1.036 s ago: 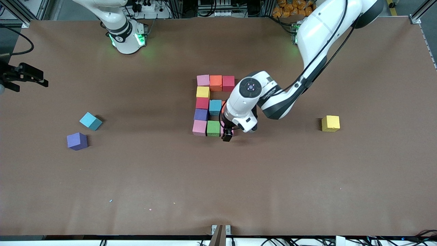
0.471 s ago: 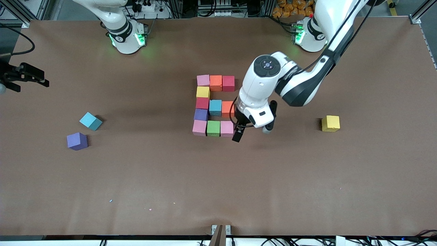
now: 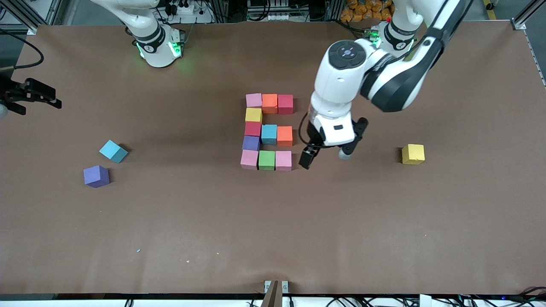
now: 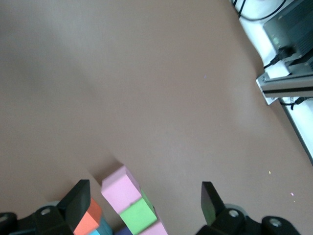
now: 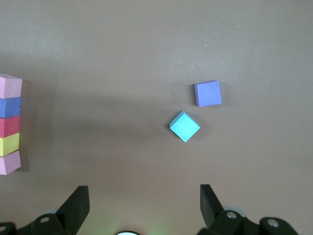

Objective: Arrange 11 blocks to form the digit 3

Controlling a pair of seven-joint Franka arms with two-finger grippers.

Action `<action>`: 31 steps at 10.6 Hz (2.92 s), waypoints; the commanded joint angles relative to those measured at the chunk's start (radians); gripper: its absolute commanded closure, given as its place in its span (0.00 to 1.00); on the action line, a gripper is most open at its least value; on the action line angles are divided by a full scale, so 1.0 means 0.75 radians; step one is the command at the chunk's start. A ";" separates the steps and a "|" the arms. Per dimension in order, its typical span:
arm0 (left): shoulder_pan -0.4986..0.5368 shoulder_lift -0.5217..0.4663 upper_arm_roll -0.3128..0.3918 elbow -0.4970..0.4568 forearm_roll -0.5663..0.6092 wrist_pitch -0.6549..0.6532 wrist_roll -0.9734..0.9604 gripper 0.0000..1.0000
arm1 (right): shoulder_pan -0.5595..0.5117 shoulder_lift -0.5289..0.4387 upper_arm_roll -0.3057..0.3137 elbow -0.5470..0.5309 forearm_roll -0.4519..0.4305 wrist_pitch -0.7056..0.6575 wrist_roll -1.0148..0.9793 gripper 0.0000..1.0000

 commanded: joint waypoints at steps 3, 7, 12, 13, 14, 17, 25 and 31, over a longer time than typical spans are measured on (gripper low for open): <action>0.100 -0.123 -0.010 0.054 0.003 -0.187 0.319 0.00 | -0.013 0.011 0.015 0.029 -0.017 -0.022 0.012 0.00; 0.196 -0.204 -0.008 0.108 -0.010 -0.368 0.650 0.00 | -0.013 0.011 0.015 0.029 -0.017 -0.022 0.010 0.00; 0.354 -0.265 0.002 0.116 -0.153 -0.425 1.081 0.00 | -0.013 0.011 0.015 0.029 -0.017 -0.022 0.012 0.00; 0.370 -0.302 0.023 0.114 -0.175 -0.431 1.190 0.00 | -0.013 0.011 0.015 0.029 -0.017 -0.022 0.010 0.00; 0.362 -0.333 0.098 0.114 -0.226 -0.451 1.282 0.00 | -0.013 0.011 0.015 0.029 -0.017 -0.022 0.012 0.00; 0.283 -0.423 0.329 0.102 -0.384 -0.523 1.564 0.00 | -0.013 0.011 0.015 0.029 -0.017 -0.022 0.010 0.00; 0.231 -0.528 0.501 0.067 -0.441 -0.646 1.996 0.00 | -0.013 0.011 0.015 0.029 -0.015 -0.022 0.012 0.00; 0.231 -0.532 0.504 0.046 -0.445 -0.687 2.007 0.00 | -0.013 0.011 0.015 0.029 -0.017 -0.022 0.010 0.00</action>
